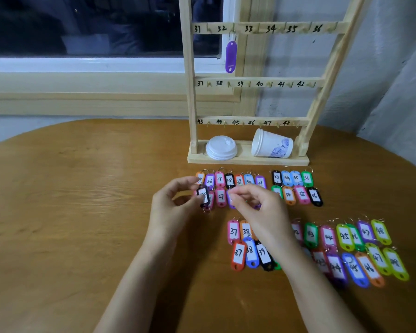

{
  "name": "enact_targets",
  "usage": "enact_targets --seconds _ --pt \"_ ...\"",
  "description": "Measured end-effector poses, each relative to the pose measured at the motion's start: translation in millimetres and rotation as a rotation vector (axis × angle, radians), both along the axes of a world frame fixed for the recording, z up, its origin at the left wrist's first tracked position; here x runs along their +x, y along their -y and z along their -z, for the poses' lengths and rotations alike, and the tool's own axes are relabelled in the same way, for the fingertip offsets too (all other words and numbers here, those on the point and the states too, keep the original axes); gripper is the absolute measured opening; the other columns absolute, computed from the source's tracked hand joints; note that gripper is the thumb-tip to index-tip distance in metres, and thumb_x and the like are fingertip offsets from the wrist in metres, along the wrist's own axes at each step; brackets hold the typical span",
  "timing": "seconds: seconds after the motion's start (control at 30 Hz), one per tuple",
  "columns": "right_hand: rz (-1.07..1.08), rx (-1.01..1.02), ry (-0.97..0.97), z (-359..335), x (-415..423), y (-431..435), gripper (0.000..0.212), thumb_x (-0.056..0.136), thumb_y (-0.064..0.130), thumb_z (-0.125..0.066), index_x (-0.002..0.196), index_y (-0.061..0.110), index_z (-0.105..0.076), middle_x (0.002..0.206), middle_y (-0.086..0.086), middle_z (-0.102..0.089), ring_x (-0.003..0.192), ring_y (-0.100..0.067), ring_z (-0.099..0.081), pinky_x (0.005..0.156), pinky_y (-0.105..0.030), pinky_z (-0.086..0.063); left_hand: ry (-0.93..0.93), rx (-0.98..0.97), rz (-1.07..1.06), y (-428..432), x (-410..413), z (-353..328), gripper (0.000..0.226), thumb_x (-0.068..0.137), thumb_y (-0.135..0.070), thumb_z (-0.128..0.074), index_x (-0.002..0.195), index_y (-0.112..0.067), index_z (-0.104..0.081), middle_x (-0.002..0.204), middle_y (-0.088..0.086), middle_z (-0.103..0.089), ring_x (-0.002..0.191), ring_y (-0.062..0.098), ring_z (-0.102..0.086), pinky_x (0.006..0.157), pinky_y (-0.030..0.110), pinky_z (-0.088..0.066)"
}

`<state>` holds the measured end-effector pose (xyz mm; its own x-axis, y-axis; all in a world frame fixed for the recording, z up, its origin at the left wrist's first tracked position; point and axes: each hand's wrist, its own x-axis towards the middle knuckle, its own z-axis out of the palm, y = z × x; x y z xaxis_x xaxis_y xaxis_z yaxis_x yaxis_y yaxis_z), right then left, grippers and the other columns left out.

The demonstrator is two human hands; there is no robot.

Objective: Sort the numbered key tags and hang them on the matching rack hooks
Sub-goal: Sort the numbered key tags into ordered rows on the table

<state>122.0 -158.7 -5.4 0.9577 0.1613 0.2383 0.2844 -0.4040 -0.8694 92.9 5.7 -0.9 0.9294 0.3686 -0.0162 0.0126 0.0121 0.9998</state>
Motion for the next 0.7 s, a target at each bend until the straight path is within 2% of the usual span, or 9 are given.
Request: enact_targets --seconds 0.1,0.17,0.27,0.37,0.47,0.6,0.7 --pt "-0.003 0.022 -0.029 2.6 -0.1 0.2 0.012 0.087 0.018 -0.065 0.095 0.023 -0.072 0.085 0.016 -0.069 0.082 0.008 -0.061 0.07 -0.005 -0.044 0.013 0.021 -0.006 -2.6 0.5 2.4 0.035 0.081 0.004 -0.067 0.109 -0.018 -0.065 0.102 0.004 -0.067 0.089 0.022 -0.07 0.075 0.043 -0.059" --pt "-0.003 0.036 -0.047 3.7 0.4 0.7 0.012 0.087 0.017 -0.065 0.096 0.023 -0.072 0.085 0.014 -0.069 0.082 0.006 -0.061 0.071 -0.006 -0.046 0.012 0.011 -0.025 -3.0 0.4 3.4 0.029 0.082 0.005 -0.066 0.101 -0.017 -0.068 0.096 0.007 -0.068 0.087 0.02 -0.07 0.074 0.043 -0.059" --pt "-0.006 0.028 -0.066 3.9 0.1 -0.3 0.013 0.087 0.017 -0.065 0.097 0.024 -0.071 0.086 0.013 -0.069 0.082 0.007 -0.061 0.071 -0.007 -0.047 0.018 -0.007 -0.023 -2.4 -0.6 3.9 0.023 0.085 0.002 -0.065 0.097 -0.016 -0.07 0.097 0.015 -0.066 0.08 0.012 -0.069 0.068 0.035 -0.06" --pt "-0.008 0.044 -0.074 3.9 -0.8 -1.4 0.014 0.087 0.016 -0.066 0.096 0.024 -0.071 0.084 0.013 -0.07 0.081 0.007 -0.062 0.07 -0.007 -0.047 0.017 -0.076 0.004 -2.0 -1.0 3.6 0.021 0.088 -0.002 -0.061 0.1 -0.016 -0.07 0.093 0.013 -0.066 0.076 0.015 -0.07 0.07 0.033 -0.059" --pt "-0.009 0.053 -0.083 3.1 -1.5 -2.1 0.012 0.087 0.017 -0.066 0.094 0.026 -0.07 0.083 0.013 -0.07 0.081 0.006 -0.062 0.069 -0.007 -0.047 -0.001 -0.165 0.003 0.0 -1.3 1.8 0.01 0.087 -0.003 -0.062 0.092 -0.01 -0.066 0.083 0.012 -0.067 0.066 0.011 -0.068 0.067 0.024 -0.059" --pt "-0.015 0.064 -0.092 3.2 -1.4 -2.4 0.013 0.086 0.016 -0.067 0.096 0.024 -0.071 0.083 0.013 -0.07 0.081 0.007 -0.062 0.068 -0.006 -0.047 -0.026 -0.257 -0.011 0.0 0.4 1.2 0.007 0.085 -0.004 -0.064 0.088 -0.008 -0.061 0.07 0.008 -0.067 0.063 0.013 -0.068 0.07 0.026 -0.057" --pt "-0.023 0.081 -0.097 3.2 -1.2 -2.0 0.013 0.086 0.016 -0.066 0.095 0.024 -0.071 0.083 0.012 -0.071 0.081 0.006 -0.064 0.069 -0.007 -0.048 -0.03 -0.293 0.0 0.5 0.5 -0.6 0.006 0.085 -0.003 -0.064 0.088 -0.007 -0.06 0.067 0.005 -0.068 0.068 0.015 -0.071 0.068 0.025 -0.057"
